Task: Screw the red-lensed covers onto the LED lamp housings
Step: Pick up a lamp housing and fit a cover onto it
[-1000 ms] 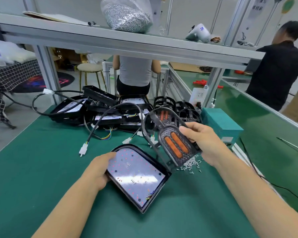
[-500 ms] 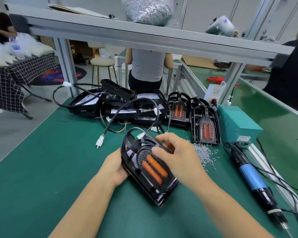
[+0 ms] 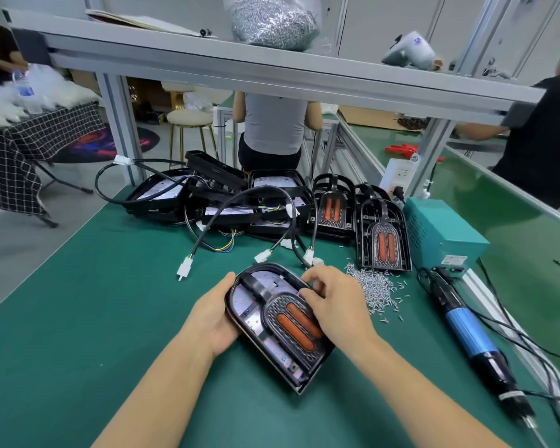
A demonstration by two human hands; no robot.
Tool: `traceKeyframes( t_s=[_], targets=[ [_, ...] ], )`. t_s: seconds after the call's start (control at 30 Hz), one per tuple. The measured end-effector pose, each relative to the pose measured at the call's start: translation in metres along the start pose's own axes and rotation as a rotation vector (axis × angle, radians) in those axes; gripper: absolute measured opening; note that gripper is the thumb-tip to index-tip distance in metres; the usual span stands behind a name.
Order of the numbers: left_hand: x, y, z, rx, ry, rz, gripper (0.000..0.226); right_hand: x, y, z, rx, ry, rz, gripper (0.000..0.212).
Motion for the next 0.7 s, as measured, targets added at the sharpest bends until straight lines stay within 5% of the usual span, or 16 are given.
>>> traceKeyframes(
  t_s=[0.2, 0.5, 0.6, 0.7],
  targets=[
    [0.005, -0.001, 0.000, -0.135, 0.097, 0.110, 0.031, 0.004, -0.005, 0.003, -0.020, -0.208, -0.202, 0.018],
    [0.007, 0.002, 0.001, -0.200, 0.304, 0.197, 0.022, -0.004, -0.004, 0.010, 0.064, -0.257, -0.179, 0.026],
    [-0.001, 0.006, -0.008, -0.283, 0.630, 0.365, 0.024, -0.008, -0.003, 0.004, 0.173, -0.261, -0.183, 0.030],
    [-0.010, 0.005, -0.015, -0.336, 0.987, 0.537, 0.024, -0.030, -0.002, -0.031, 0.100, -0.270, -0.076, 0.030]
  ],
)
Point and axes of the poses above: each hand's wrist, its own y-axis towards the middle knuckle, its own z-axis out of the palm, x = y × z, the point moved 4 cm from there along y, towards the middle knuckle, and after that the axes turned 8 degrees about z, right-handed, at the moved point
